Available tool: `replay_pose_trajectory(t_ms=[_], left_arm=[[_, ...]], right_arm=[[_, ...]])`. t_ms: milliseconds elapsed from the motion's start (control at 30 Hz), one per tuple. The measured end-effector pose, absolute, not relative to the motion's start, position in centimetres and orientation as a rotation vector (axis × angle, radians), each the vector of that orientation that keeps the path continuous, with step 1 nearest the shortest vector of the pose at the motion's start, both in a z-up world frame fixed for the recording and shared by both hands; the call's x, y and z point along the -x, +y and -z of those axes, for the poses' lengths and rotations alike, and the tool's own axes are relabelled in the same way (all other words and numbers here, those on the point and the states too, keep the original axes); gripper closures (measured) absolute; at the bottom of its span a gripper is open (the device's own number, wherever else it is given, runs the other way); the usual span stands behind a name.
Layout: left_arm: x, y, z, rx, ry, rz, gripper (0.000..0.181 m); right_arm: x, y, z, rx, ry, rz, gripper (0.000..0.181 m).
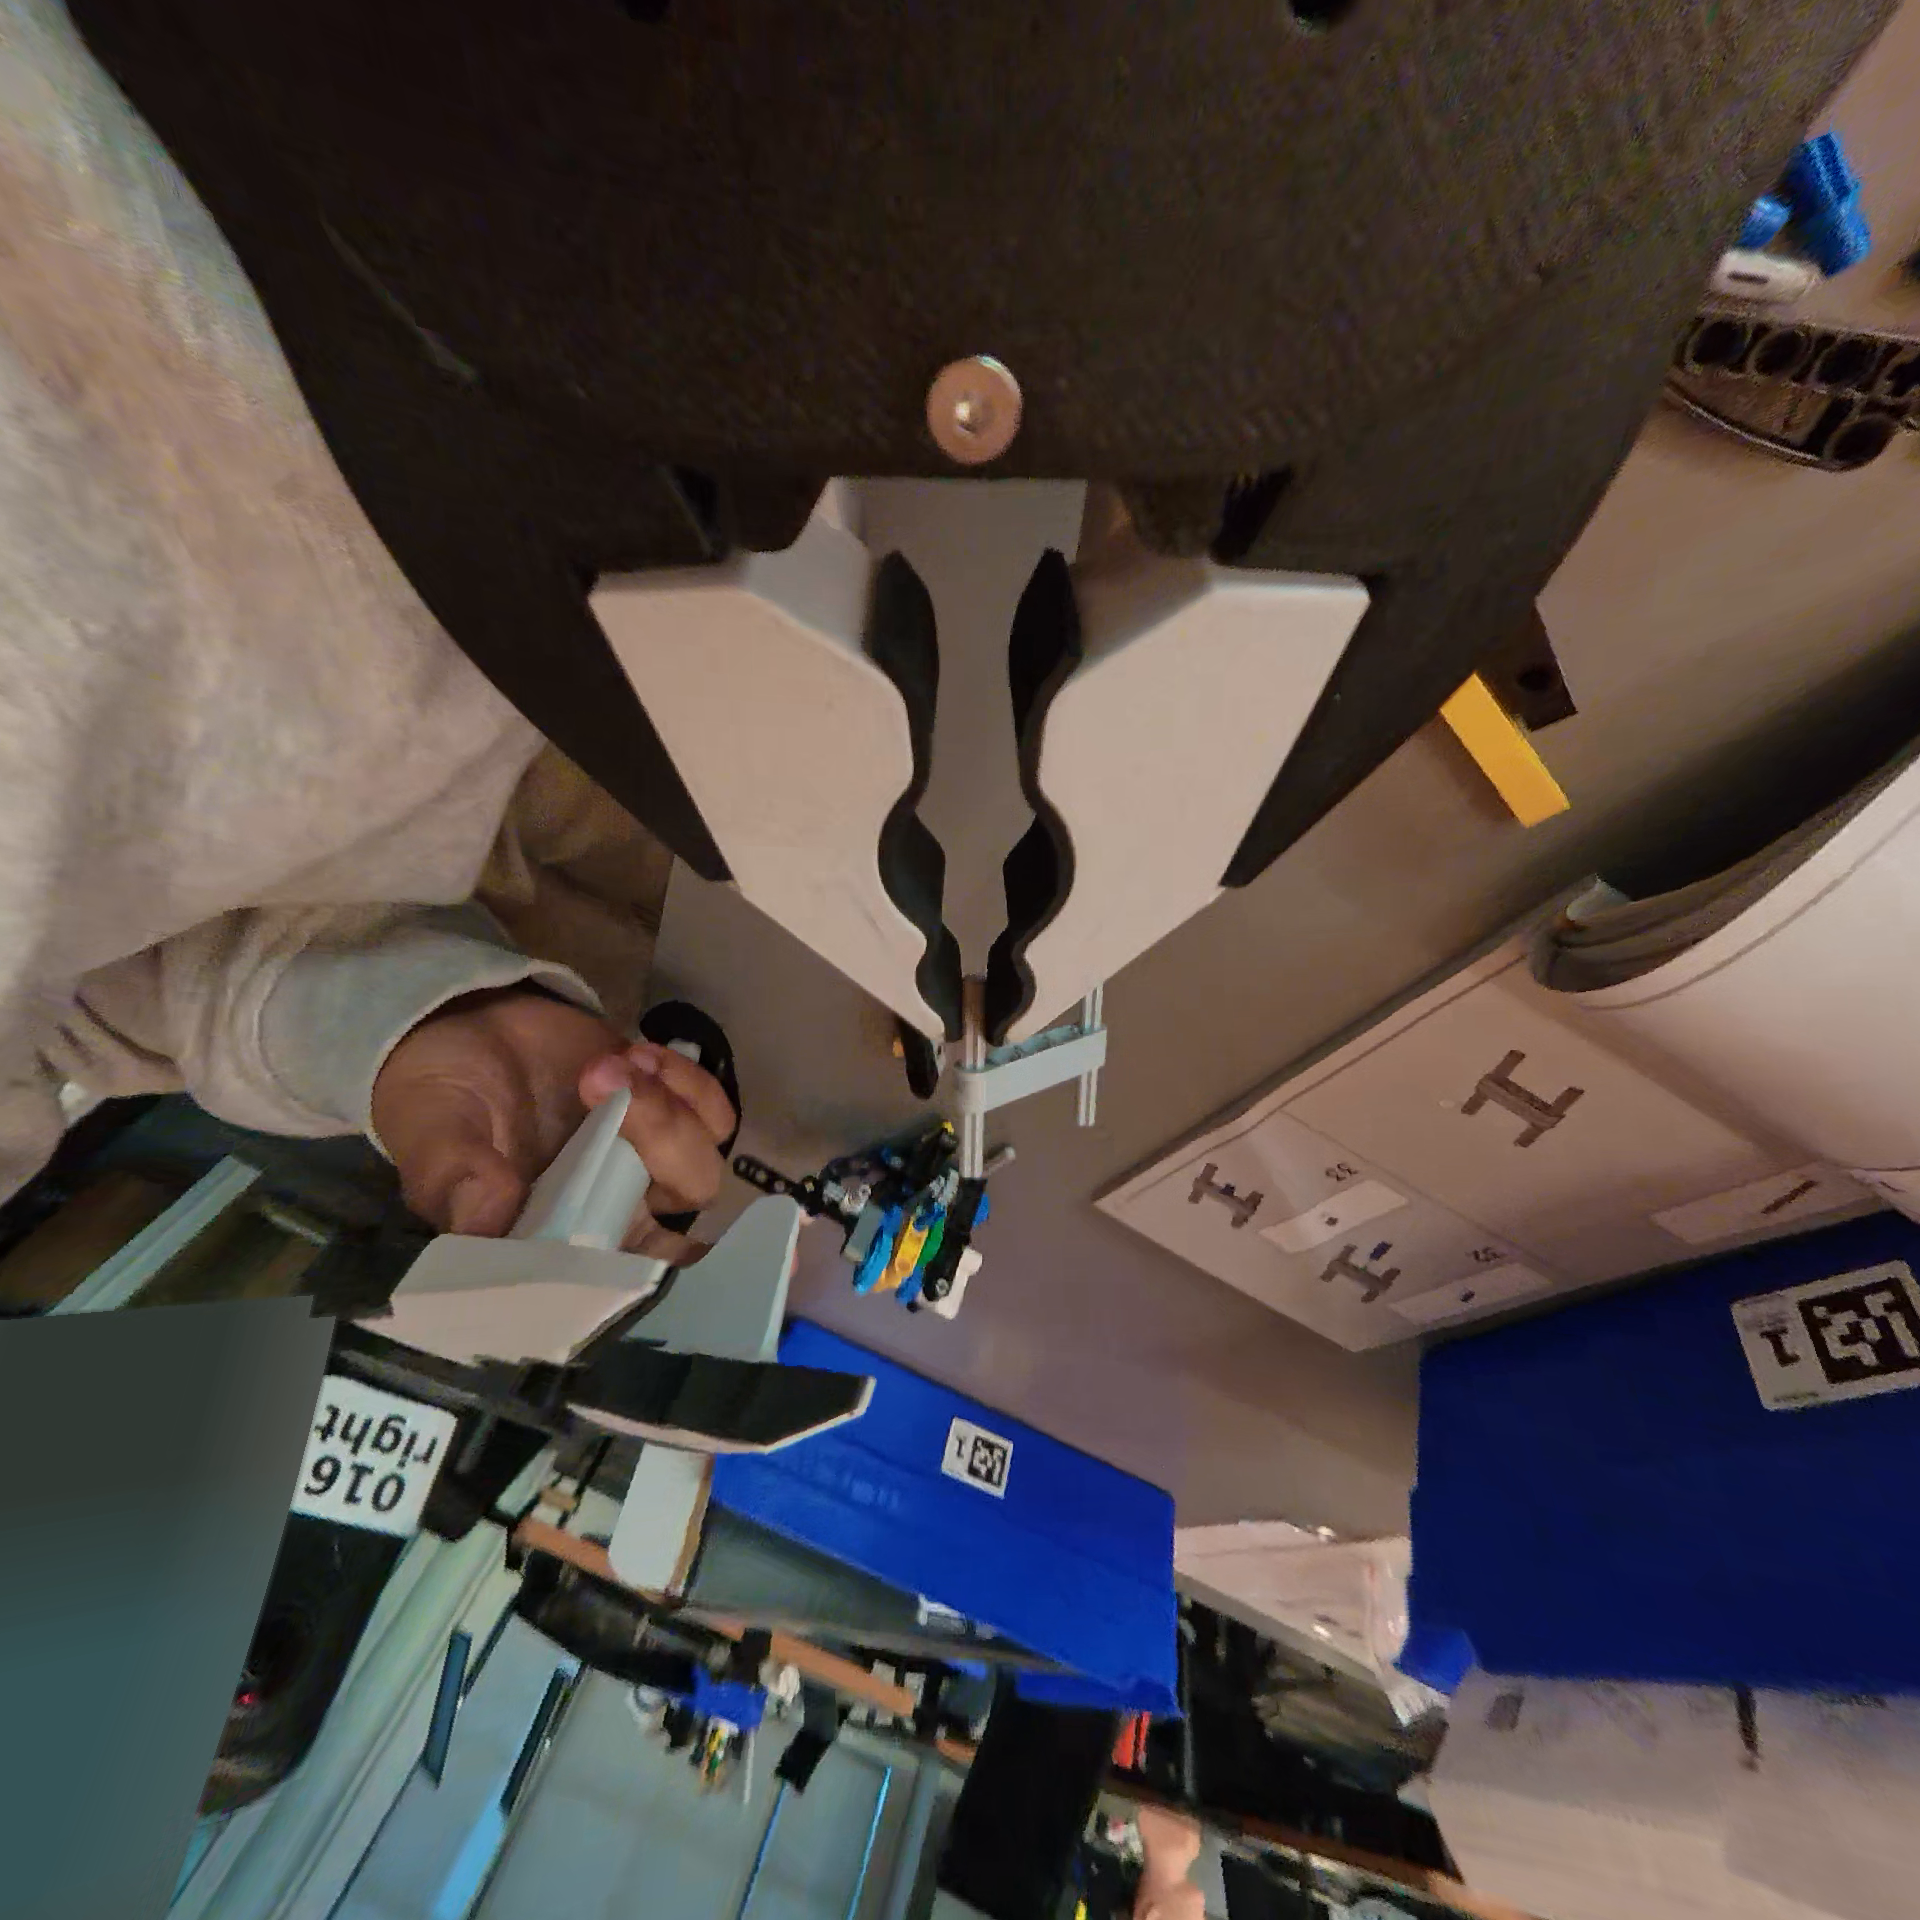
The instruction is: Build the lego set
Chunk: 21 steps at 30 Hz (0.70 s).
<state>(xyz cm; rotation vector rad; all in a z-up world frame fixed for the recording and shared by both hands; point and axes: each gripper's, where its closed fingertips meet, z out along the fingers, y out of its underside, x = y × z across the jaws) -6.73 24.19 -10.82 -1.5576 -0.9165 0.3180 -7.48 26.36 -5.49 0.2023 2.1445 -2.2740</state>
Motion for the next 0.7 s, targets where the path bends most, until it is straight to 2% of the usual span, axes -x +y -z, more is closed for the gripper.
replay_pose_trajectory(t_ms=[200, 300, 533, 633, 700], left_arm=[[5.8, 24.7, 13.0, 1.695, -0.982, -0.276, 0.18], [5.8, 24.5, 14.7, 1.803, -1.039, -0.3, 0.18], [5.0, 25.5, 16.3, 1.938, -1.021, -0.238, 0.179], [4.8, 25.7, 16.7, 1.974, -1.013, -0.243, 0.179], [4.7, 25.8, 16.9, 1.988, -1.005, -0.235, 0.179]], right_arm=[[6.8, 26.6, 7.5, -0.281, 2.171, 2.132, 0.138], [5.4, 26.3, 8.8, -0.249, 2.188, 1.947, 0.162], [5.4, 26.0, 9.1, -0.268, 2.13, 1.92, 0.161], [4.3, 26.1, 9.1, -0.206, 2.087, 1.849, 0.181], [4.0, 26.1, 9.0, -0.205, 2.049, 1.836, 0.181]])
